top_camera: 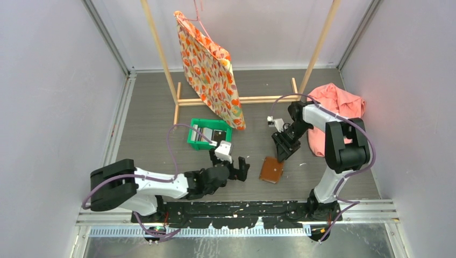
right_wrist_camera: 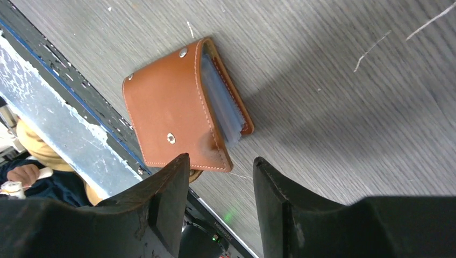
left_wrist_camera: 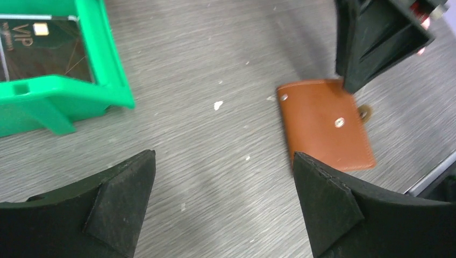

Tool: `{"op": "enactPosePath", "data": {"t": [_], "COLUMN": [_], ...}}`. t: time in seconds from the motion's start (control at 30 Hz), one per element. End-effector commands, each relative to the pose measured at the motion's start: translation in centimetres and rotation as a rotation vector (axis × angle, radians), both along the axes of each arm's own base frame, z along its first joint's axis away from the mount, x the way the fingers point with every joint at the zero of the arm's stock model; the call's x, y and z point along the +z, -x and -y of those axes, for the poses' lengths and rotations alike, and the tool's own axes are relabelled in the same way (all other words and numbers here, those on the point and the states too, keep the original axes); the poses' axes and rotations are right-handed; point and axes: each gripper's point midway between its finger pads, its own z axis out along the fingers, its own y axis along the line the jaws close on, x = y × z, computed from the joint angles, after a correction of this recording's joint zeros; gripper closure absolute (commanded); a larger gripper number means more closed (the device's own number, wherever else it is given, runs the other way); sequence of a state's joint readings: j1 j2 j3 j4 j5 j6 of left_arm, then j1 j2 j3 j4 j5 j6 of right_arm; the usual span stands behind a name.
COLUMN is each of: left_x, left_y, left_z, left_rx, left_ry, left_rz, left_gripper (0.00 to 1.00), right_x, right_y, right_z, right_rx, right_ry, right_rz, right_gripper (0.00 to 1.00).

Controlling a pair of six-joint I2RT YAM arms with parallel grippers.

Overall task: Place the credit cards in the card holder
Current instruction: Close the card holder at the center of the board.

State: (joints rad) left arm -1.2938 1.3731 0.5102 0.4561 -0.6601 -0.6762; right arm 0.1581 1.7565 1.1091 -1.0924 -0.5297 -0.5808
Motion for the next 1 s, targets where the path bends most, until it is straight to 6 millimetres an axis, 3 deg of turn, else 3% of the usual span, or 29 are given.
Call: {"op": "enactPosePath", "data": {"t": [0.0, 0.13, 0.27, 0.4, 0.57, 0.63, 0.7, 0.77, 0.9, 0.93, 0.97], "left_x": [1.3, 1.8, 1.1, 0.3, -0.5, -0.6, -0.6, -0.7, -1.3, -1.6, -1.8], "left_y": [-0.3, 2.0, 3.9, 4.9, 4.9, 4.9, 4.7, 4.6, 3.9, 3.7, 3.5], "left_z": [-1.2, -0.6, -0.1, 0.2, 0.3, 0.5, 0.6, 0.7, 1.7, 2.0, 2.4], "left_rx": [-0.066, -0.231, -0.348, -0.387, -0.386, -0.389, -0.373, -0.355, -0.265, -0.237, -0.211], "left_ry": [0.02, 0.024, 0.037, 0.075, 0.074, 0.089, 0.13, 0.175, 0.276, 0.3, 0.323], "left_rz": [0.09, 0.097, 0.077, 0.047, 0.037, 0.045, 0.053, 0.044, -0.06, -0.092, -0.124], "left_gripper": [0.0, 0.06, 0.11, 0.14, 0.17, 0.18, 0.18, 0.19, 0.2, 0.21, 0.23], "right_x": [0.4, -0.1, 0.3, 0.5, 1.7, 1.9, 2.2, 2.8, 5.8, 7.7, 8.3], "right_y": [-1.3, -0.6, 0.1, -1.0, -2.6, -3.3, -4.3, -5.1, -6.3, -6.2, -5.4], "right_z": [-0.8, -2.0, -3.8, -5.1, -7.8, -8.9, -9.8, -9.8, -7.4, -6.8, -6.1], "right_rx": [-0.002, 0.055, 0.133, 0.221, 0.486, 0.579, 0.583, 0.538, 0.4, 0.373, 0.347], "right_ry": [-0.014, -0.041, -0.088, -0.087, -0.096, -0.083, -0.07, -0.035, -0.002, -0.006, -0.011], "right_rz": [0.002, -0.04, -0.067, -0.003, 0.185, 0.263, 0.298, 0.299, 0.432, 0.507, 0.54], "right_gripper": [0.48, 0.57, 0.84, 0.98, 0.99, 0.92, 0.69, 0.61, 0.47, 0.44, 0.4]}}
